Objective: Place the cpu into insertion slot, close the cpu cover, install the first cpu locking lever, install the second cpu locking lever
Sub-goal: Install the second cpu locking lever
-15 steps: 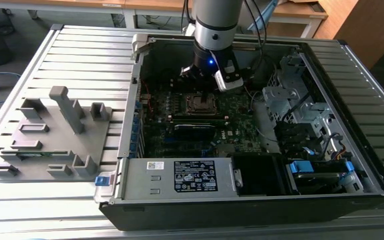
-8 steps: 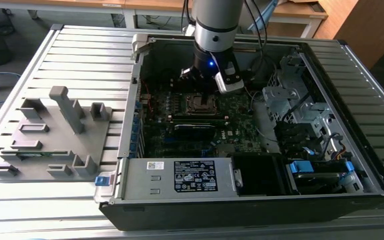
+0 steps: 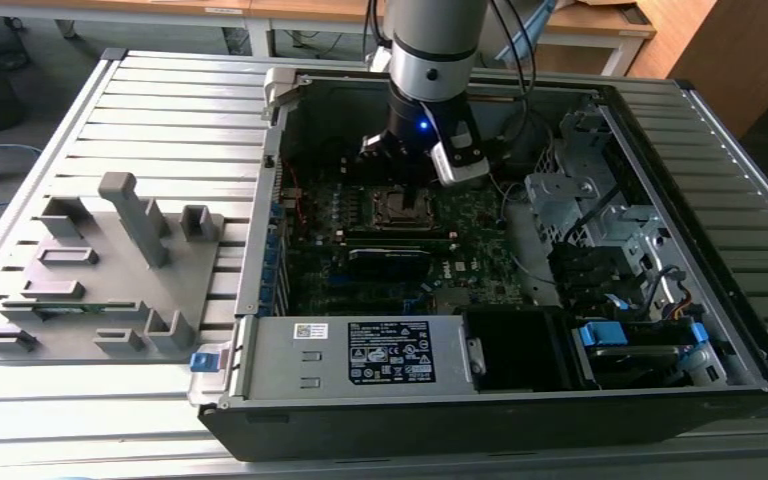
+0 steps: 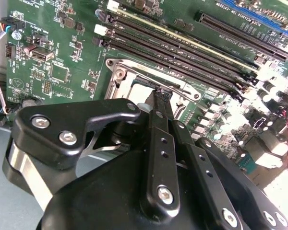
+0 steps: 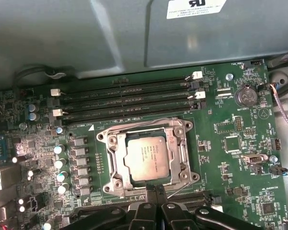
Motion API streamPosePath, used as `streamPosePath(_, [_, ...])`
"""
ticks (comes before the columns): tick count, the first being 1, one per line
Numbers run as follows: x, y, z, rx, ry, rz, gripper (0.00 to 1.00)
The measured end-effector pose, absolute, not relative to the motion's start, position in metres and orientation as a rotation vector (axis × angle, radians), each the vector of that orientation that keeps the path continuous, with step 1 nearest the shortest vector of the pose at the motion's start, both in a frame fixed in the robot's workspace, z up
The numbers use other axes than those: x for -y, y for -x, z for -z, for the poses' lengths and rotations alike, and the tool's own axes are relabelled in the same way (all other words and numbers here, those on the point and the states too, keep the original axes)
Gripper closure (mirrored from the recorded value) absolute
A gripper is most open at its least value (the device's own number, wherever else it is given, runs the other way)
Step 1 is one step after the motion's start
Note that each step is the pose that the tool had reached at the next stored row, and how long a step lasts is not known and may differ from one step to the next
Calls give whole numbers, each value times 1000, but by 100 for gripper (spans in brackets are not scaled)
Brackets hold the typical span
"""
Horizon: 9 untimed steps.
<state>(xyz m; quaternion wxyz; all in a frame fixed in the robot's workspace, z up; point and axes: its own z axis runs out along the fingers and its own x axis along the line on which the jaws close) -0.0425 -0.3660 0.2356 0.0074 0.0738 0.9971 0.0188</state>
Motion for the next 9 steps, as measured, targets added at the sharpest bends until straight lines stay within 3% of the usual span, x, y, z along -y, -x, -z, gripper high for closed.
streamPosePath(9, [375,42,-236,-3118,-231,-59,89])
